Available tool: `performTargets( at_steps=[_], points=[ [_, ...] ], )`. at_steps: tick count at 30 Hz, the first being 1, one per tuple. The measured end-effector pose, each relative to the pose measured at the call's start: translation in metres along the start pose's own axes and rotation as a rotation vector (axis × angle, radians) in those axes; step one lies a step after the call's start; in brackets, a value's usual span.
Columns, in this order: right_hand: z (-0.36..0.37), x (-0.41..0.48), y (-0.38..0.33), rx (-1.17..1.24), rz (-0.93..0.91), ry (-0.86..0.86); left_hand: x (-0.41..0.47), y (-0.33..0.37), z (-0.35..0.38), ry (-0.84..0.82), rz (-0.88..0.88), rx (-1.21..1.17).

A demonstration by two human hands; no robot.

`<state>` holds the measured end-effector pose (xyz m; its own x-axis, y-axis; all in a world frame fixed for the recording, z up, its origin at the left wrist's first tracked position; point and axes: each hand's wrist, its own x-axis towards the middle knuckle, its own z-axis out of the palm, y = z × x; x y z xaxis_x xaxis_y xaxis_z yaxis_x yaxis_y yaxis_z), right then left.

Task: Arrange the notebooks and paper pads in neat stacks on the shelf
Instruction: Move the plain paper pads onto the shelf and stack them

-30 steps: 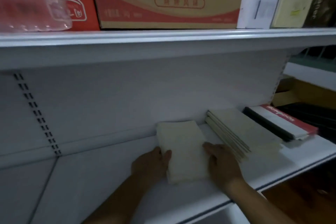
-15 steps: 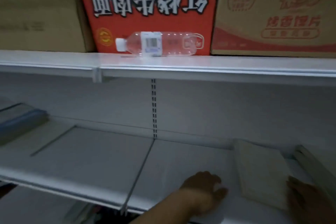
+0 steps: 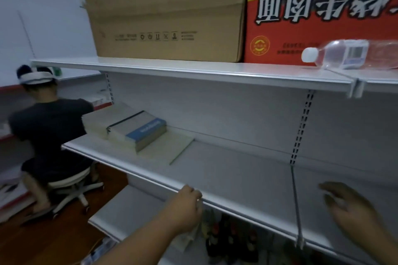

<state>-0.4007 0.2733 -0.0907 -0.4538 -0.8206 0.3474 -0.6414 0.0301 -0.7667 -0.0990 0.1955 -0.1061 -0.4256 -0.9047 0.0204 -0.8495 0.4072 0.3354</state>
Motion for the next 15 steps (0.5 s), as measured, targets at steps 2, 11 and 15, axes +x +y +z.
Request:
performTargets(
  at_steps=[2,11,15],
  points=[
    [0.026,0.000,-0.036,0.110,0.060,-0.187,0.001,-0.020,-0.009,0.014,0.003,-0.027],
    [0.239,0.054,-0.136,0.649,0.577,-0.582,0.025,-0.106,-0.064,0.077,-0.130,-0.086],
    [0.302,0.087,-0.163,0.823,0.749,-0.491,0.035,-0.135,-0.088,0.042,-0.222,-0.142]
  ],
)
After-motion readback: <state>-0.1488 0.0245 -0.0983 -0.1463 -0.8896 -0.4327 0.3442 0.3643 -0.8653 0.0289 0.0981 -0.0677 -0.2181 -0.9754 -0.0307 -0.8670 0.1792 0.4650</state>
